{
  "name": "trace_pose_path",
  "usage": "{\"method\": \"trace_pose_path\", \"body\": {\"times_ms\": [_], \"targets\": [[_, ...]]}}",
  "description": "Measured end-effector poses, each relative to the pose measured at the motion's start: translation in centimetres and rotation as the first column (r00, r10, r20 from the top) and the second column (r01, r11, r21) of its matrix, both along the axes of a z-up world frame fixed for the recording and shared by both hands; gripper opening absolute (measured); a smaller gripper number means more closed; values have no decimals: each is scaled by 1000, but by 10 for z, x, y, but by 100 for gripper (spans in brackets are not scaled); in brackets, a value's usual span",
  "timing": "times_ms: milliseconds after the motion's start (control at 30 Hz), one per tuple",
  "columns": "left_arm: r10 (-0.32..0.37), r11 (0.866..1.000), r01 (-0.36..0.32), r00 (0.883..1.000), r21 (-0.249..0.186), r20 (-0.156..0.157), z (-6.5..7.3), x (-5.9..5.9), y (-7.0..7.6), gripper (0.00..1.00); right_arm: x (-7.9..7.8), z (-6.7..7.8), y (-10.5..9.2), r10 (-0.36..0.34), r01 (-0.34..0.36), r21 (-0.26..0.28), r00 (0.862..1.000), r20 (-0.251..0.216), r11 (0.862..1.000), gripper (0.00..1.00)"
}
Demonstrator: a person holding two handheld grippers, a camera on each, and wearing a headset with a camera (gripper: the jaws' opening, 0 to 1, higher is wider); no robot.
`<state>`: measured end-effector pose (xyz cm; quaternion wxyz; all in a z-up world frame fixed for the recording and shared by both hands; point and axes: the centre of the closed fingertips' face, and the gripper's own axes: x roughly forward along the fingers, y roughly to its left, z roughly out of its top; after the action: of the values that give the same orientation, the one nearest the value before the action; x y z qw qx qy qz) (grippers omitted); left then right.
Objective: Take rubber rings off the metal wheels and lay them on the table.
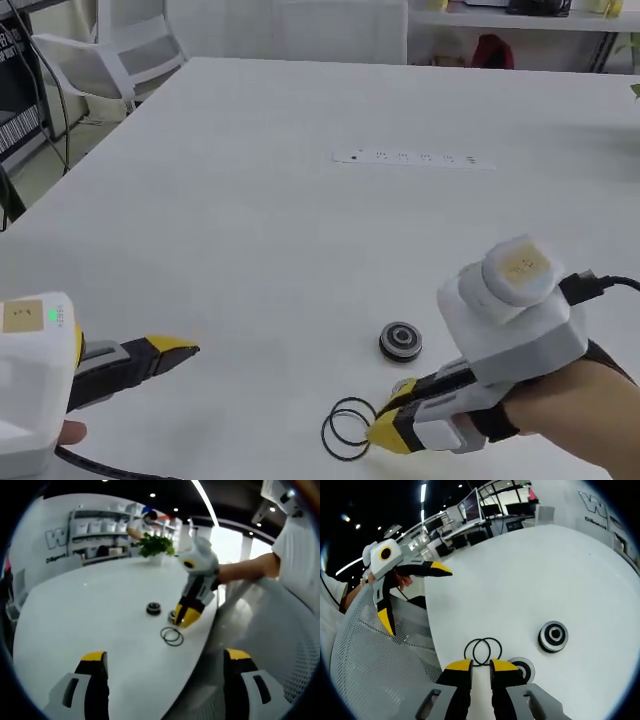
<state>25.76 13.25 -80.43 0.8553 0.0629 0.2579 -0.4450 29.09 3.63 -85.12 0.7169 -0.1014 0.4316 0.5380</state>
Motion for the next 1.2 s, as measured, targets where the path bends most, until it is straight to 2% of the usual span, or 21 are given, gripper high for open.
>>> {"method": "trace_pose_path", "body": {"times_ms": [267, 400, 700, 967, 1200], "targets": [[-10, 1000, 10, 1000, 6, -5, -1, -1, -1, 97, 15, 16, -1, -62, 60, 71, 998, 25, 996, 12], [-11, 1000, 11, 1000, 9, -5, -1, -1, -1, 97, 21, 22, -2, -89, 86, 105, 996, 19, 991, 13], [-12, 1000, 12, 1000, 10, -6, -2, -1, -1, 97, 33, 33, -5, -137, 129, 152, 990, 46, 980, 15], [-15, 1000, 15, 1000, 12, -9, -2, -1, -1, 97, 41, 40, -9, -178, 166, 186, 983, 49, 968, 16], [-14, 1000, 14, 1000, 12, -11, -2, -2, -1, 96, 50, 45, -14, -227, 213, 216, 973, 42, 953, 17]]}}
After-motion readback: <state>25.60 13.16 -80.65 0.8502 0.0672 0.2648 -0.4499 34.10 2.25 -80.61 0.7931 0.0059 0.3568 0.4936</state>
